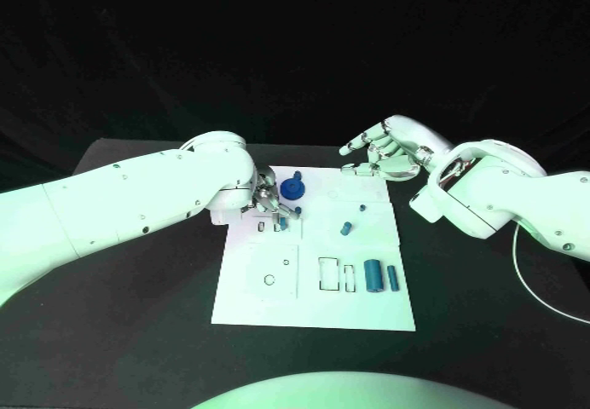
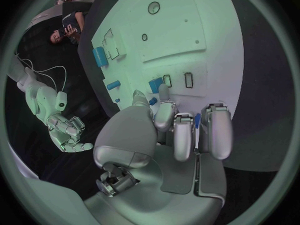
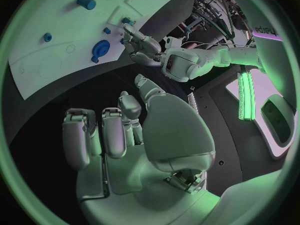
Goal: Assemble the parts on the task board
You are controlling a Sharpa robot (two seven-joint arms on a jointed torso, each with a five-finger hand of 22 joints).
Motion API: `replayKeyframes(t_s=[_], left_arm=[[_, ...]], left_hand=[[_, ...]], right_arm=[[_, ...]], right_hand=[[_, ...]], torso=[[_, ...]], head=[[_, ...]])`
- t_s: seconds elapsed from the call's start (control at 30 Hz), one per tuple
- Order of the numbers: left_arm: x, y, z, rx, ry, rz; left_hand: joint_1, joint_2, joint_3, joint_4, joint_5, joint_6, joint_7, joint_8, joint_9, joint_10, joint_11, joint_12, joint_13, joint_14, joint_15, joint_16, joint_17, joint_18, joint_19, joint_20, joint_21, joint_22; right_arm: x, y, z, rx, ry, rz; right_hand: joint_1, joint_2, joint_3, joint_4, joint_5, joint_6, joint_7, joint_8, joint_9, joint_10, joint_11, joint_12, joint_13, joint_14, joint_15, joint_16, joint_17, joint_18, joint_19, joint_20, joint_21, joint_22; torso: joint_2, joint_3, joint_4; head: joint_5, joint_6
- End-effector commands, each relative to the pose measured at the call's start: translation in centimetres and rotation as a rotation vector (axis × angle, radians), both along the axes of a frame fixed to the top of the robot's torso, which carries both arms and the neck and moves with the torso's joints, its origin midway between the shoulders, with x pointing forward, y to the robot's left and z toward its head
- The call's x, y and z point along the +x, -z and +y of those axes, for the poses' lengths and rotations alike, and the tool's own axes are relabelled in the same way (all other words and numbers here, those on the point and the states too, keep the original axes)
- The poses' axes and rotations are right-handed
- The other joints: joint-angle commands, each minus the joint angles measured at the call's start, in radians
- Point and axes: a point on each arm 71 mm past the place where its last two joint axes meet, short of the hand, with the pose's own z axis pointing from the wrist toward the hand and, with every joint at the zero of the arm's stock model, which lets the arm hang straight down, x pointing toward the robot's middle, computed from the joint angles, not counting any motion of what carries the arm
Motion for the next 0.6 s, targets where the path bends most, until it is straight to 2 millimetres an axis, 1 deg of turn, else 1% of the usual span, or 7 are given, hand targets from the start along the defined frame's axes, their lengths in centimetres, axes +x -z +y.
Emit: replayKeyframes(t_s=[0.03, 0.07, 0.17, 0.3, 0.37, 0.6], left_arm=[[-0.07, 0.29, 0.52, 0.093, -0.04, 0.025], [-0.06, 0.31, 0.52, 0.095, -0.039, 0.026], [-0.03, 0.37, 0.53, 0.1, -0.039, 0.03], [0.02, 0.41, 0.49, 0.101, -0.039, 0.031], [0.05, 0.43, 0.44, 0.1, -0.04, 0.03], [0.12, 0.49, 0.32, 0.092, -0.043, 0.032]], left_hand=[[0.009, -0.001, 0.005, 0.001, 0.004, -0.008, -0.001, 0.006, 0.002, -0.006, 0.002, -0.005, -0.002, 0.104, -0.003, 0.003, 0.263, -0.008, 0.012, 0.001, -0.002, 0.06], [0.009, -0.001, 0.005, 0.001, 0.004, -0.009, -0.001, 0.007, 0.002, -0.007, 0.002, -0.005, -0.002, 0.104, -0.003, 0.003, 0.263, -0.008, 0.012, 0.001, -0.003, 0.06], [0.011, -0.001, 0.006, 0.0, 0.005, -0.01, -0.001, 0.007, 0.004, -0.008, 0.002, -0.007, -0.004, 0.104, -0.003, 0.003, 0.263, -0.008, 0.012, 0.002, -0.003, 0.06], [0.013, 0.0, 0.008, 0.0, 0.006, -0.01, -0.001, 0.008, 0.006, -0.008, 0.002, -0.007, -0.004, 0.104, -0.003, 0.003, 0.263, -0.008, 0.012, 0.002, -0.002, 0.061], [0.013, 0.001, 0.008, -0.001, 0.007, -0.011, -0.001, 0.008, 0.007, -0.009, 0.002, -0.008, -0.006, 0.104, -0.003, 0.003, 0.263, -0.008, 0.012, 0.002, -0.002, 0.061], [0.034, 0.007, 0.026, -0.008, 0.009, -0.017, -0.001, 0.012, 0.023, -0.011, 0.002, -0.011, -0.008, 0.104, -0.003, 0.003, 0.263, -0.008, 0.011, 0.003, -0.002, 0.062]], right_arm=[[0.0, 0.1, 0.13, -0.008, -0.011, 0.01], [0.02, 0.11, 0.13, -0.009, -0.012, 0.011], [0.05, 0.14, 0.14, -0.01, -0.012, 0.013], [0.07, 0.16, 0.17, -0.011, -0.014, 0.014], [0.08, 0.17, 0.2, -0.011, -0.014, 0.014], [0.1, 0.19, 0.24, -0.012, -0.016, 0.016]], right_hand=[[-0.01, 0.001, -0.007, -0.001, 0.005, 0.003, 0.002, 0.0, 0.001, 0.005, 0.0, 0.002, -0.001, 0.061, 0.007, -0.001, 0.063, 0.0, 0.005, 0.0, 0.001, 0.066], [-0.01, 0.001, -0.008, -0.001, 0.006, 0.003, 0.002, 0.0, 0.001, 0.005, 0.0, 0.002, -0.001, 0.061, 0.007, -0.001, 0.063, 0.0, 0.005, 0.0, 0.001, 0.066], [-0.01, 0.001, -0.008, -0.001, 0.008, 0.003, 0.002, 0.0, 0.001, 0.005, 0.0, 0.001, -0.001, 0.062, 0.007, -0.001, 0.063, 0.0, 0.005, 0.0, 0.001, 0.066], [-0.01, 0.001, -0.008, -0.001, 0.008, 0.003, 0.002, 0.0, 0.001, 0.005, 0.0, 0.001, -0.001, 0.062, 0.007, -0.001, 0.063, 0.0, 0.005, 0.0, 0.001, 0.066], [-0.009, 0.001, -0.008, -0.001, 0.009, 0.003, 0.001, 0.0, 0.001, 0.005, 0.0, 0.001, -0.001, 0.062, 0.007, -0.001, 0.064, 0.0, 0.005, 0.0, 0.001, 0.066], [-0.009, 0.001, -0.008, -0.001, 0.01, 0.003, 0.001, 0.0, 0.001, 0.005, 0.0, 0.001, -0.001, 0.062, 0.007, -0.001, 0.064, 0.0, 0.005, 0.0, 0.001, 0.066]], torso=[[0.0, 0.0002, 0.0001], [0.0, 0.0, 0.0002], [0.0, 0.0006, 0.0011], [0.0, 0.0009, 0.0002], [-0.001, 0.0007, 0.0004], [0.0, 0.001, 0.0003]], head=[[0.0, -0.002], [-0.001, -0.004], [-0.001, -0.004], [0.001, -0.007], [0.0, -0.008], [0.0, -0.008]])
